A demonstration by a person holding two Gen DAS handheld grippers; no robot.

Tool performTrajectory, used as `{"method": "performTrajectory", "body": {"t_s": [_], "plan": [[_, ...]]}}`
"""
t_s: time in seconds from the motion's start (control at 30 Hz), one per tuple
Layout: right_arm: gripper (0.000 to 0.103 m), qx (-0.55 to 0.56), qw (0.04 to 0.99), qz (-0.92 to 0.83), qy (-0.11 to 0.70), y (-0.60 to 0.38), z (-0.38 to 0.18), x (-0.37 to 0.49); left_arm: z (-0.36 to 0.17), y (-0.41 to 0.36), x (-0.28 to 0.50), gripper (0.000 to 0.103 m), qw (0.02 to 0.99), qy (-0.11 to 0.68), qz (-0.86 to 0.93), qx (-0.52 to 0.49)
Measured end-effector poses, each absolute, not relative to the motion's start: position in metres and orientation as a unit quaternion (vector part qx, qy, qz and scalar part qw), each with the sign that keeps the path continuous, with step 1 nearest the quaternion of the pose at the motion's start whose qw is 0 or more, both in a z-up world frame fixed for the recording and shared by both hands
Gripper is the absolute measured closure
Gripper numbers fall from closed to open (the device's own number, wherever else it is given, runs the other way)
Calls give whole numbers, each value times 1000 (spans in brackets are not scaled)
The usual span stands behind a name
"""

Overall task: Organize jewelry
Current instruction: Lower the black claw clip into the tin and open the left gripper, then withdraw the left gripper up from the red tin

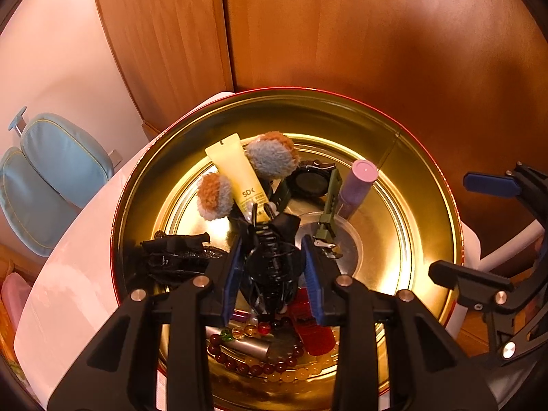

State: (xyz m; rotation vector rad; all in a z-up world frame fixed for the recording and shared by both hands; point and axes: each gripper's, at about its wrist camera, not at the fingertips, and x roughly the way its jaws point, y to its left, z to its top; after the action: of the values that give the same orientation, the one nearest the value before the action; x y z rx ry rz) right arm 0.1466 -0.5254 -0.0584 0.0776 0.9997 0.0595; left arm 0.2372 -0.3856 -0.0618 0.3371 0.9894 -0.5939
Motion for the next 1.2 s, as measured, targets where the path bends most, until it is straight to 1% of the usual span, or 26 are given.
{"method": "performTrajectory", "body": {"t_s": [0.07,0.13,0.27,0.33,0.37,0.4,0.43,0.83,0.87,0.9,0.93,1.03,1.2], "plan": [[5,37,877,28,479,-525,-58,146,-62,-387,238,68,825,465,-280,159],[5,38,877,30,478,-526,-58,146,-61,-388,236,57,826,462,-280,160],[5,40,878,31,477,-526,-57,146,-58,-388,234,47,828,457,-278,165],[5,41,878,32,476,-526,-57,146,-56,-388,234,34,829,457,-280,161],[5,41,878,32,476,-526,-56,145,-54,-386,233,31,829,456,-280,159],[5,42,878,33,475,-527,-55,144,-52,-384,232,24,832,455,-276,159],[5,43,879,34,474,-527,-53,143,-50,-381,231,22,837,450,-268,159],[5,49,884,72,460,-526,-44,123,-32,-334,195,22,863,444,-217,104],[5,47,884,76,458,-525,-43,121,-32,-335,191,20,863,444,-218,105],[5,44,885,80,457,-524,-42,118,-32,-335,186,15,862,445,-218,106],[5,41,886,83,455,-523,-40,116,-31,-335,180,13,863,443,-219,107],[5,26,887,93,451,-520,-38,109,-30,-335,165,9,865,438,-221,103],[5,0,895,103,434,-510,-33,95,-17,-323,149,7,878,426,-201,85]]}}
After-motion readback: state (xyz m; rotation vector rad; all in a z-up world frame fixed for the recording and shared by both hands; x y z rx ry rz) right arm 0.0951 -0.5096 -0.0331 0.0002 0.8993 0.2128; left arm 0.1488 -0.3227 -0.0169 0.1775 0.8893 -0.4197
